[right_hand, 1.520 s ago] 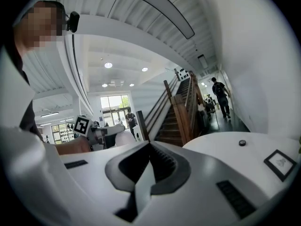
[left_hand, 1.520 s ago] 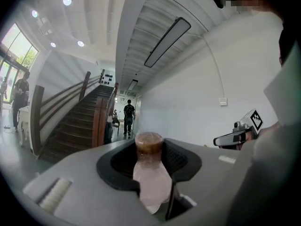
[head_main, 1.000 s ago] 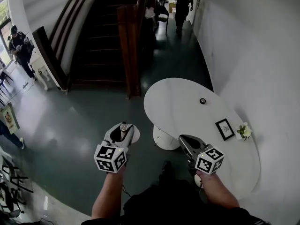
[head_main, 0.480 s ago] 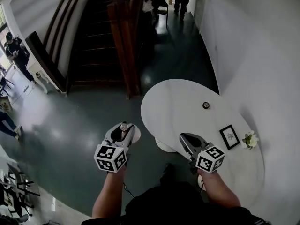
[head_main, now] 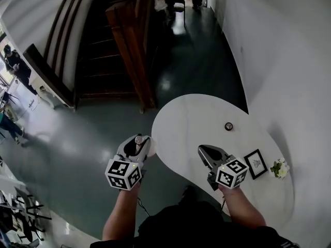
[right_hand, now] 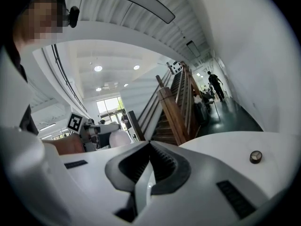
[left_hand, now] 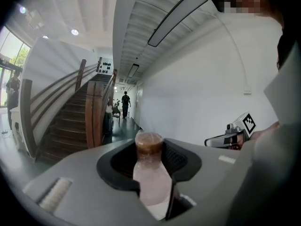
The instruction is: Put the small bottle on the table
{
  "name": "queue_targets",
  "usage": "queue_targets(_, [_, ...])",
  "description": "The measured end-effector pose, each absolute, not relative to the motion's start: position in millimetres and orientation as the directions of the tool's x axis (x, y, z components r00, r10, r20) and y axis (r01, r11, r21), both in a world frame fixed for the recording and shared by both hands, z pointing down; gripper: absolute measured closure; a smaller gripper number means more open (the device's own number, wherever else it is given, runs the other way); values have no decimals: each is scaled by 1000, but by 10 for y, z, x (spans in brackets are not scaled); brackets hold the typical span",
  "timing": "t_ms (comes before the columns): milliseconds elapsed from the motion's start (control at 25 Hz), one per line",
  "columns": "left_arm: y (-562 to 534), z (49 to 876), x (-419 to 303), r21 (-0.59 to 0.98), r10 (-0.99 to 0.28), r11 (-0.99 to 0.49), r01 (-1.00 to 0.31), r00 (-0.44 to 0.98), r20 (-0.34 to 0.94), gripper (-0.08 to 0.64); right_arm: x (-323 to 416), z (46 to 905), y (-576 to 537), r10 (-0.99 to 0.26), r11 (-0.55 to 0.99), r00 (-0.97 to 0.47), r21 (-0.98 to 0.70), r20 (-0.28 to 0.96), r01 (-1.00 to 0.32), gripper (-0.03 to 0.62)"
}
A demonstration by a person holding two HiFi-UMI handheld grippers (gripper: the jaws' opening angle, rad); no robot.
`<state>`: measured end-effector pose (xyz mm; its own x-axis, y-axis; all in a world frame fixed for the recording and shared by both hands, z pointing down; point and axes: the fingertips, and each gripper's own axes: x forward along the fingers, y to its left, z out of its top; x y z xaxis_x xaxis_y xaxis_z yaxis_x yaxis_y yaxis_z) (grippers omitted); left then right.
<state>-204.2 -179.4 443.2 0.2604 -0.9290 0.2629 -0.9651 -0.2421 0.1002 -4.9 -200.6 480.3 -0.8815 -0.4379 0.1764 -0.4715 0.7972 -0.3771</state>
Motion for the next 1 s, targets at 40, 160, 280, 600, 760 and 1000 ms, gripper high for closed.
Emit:
queue_targets(40, [-1853, 4430, -2035, 96, -928, -240, -966, 257, 268, 411, -42, 4803, -2071, -438, 796, -882, -383, 173, -470, 581])
queue_targets(160, [-1999, 4418, -1992, 82, -927, -239, -968, 253, 277, 411, -24, 4765, -2233, -443, 796, -883, -385, 153, -466, 581])
queue_targets(280, [-2111, 4419, -1928, 82, -926, -249, -965, 262, 273, 411, -11, 4687, -2336, -452, 807, -882, -358, 137, -469, 581])
queue_targets(600, [-2462, 4478, -1912, 97, -912, -302, -948, 317, 259, 411, -50, 4652, -2588, -482, 799, -864, -333, 147, -502, 581])
queue_targets(760, [-2741, 4462, -2043, 98, -903, -347, -933, 360, 234, 411, -178, 4645, -2796, -517, 782, -841, -311, 163, -540, 581])
queue_targets(1000, [-3187, 4440, -2160, 80, -865, -436, -896, 442, 239, 411, -389, 4563, -3169, -588, 733, -794, -315, 153, -603, 581])
